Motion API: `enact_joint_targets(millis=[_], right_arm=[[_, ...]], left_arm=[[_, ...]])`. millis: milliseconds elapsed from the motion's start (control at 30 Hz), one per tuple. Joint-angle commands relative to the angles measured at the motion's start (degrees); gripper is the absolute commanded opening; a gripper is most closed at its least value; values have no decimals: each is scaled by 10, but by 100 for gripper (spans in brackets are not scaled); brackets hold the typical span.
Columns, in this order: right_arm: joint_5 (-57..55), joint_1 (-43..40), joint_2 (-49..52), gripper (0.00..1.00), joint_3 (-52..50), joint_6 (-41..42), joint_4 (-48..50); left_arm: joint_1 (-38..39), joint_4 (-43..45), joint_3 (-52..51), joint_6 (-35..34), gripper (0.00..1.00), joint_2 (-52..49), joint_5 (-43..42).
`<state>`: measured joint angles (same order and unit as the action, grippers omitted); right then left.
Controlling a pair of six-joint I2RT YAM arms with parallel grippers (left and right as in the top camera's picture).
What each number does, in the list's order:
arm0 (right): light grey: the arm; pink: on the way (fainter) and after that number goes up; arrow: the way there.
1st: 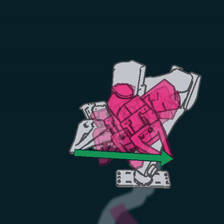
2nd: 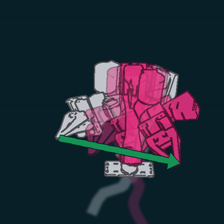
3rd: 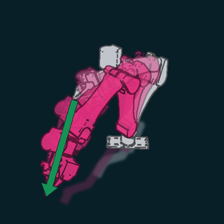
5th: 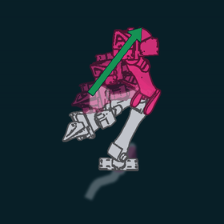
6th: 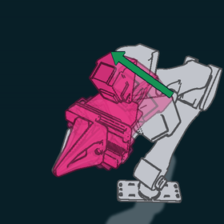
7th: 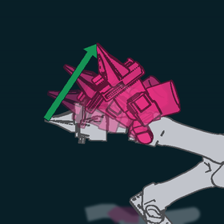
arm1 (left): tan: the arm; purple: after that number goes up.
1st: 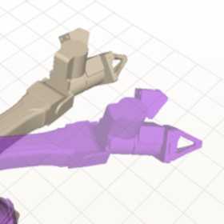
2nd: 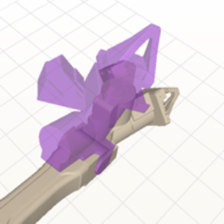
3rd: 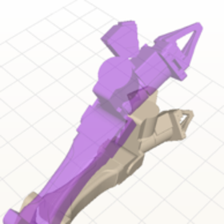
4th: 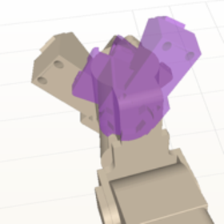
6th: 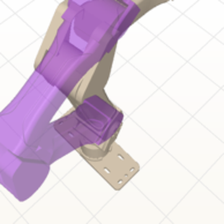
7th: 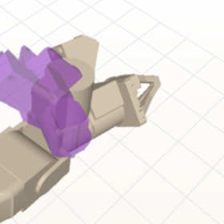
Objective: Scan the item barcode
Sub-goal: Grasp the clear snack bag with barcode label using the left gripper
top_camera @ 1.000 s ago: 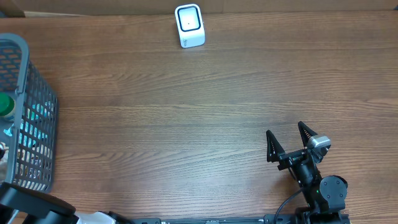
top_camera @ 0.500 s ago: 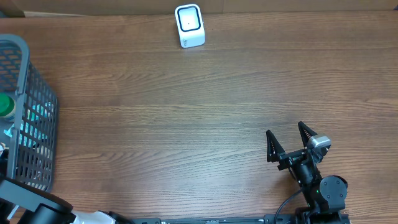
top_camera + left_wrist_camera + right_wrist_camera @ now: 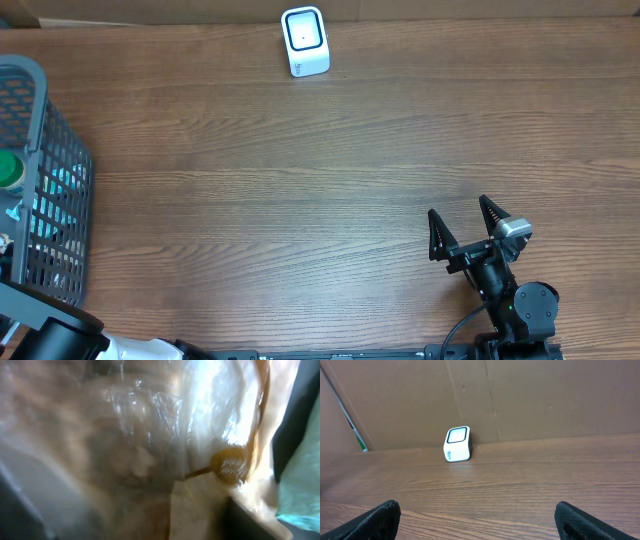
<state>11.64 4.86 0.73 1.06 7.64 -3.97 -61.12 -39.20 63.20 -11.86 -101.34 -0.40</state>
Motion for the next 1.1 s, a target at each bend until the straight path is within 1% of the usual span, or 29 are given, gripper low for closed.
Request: enact_joint_targets(millis=[0, 33, 67, 267, 433, 800, 933, 1067], right_arm=[[0, -3, -6, 100, -6, -2, 3], [0, -3, -6, 100, -6, -2, 3], [0, -3, -6, 100, -6, -2, 3], [0, -3, -6, 100, -6, -2, 3], [0, -3, -6, 100, -6, -2, 3], [0, -3, -6, 100, -6, -2, 3], [0, -3, -6, 100, -6, -2, 3], [0, -3, -6, 100, -6, -2, 3]], left_arm=[[7, -18, -15, 5, 16, -39, -7], [7, -22, -12, 5, 9, -39, -7], [7, -28, -7, 5, 4, -39, -7], [7, -68, 27, 5, 4, -39, -8], [7, -118, 72, 5, 4, -38, -9], [7, -194, 160, 0, 4, -37, -9], [7, -219, 202, -8, 4, -21, -11], [8, -228, 238, -15, 4, 14, -11]])
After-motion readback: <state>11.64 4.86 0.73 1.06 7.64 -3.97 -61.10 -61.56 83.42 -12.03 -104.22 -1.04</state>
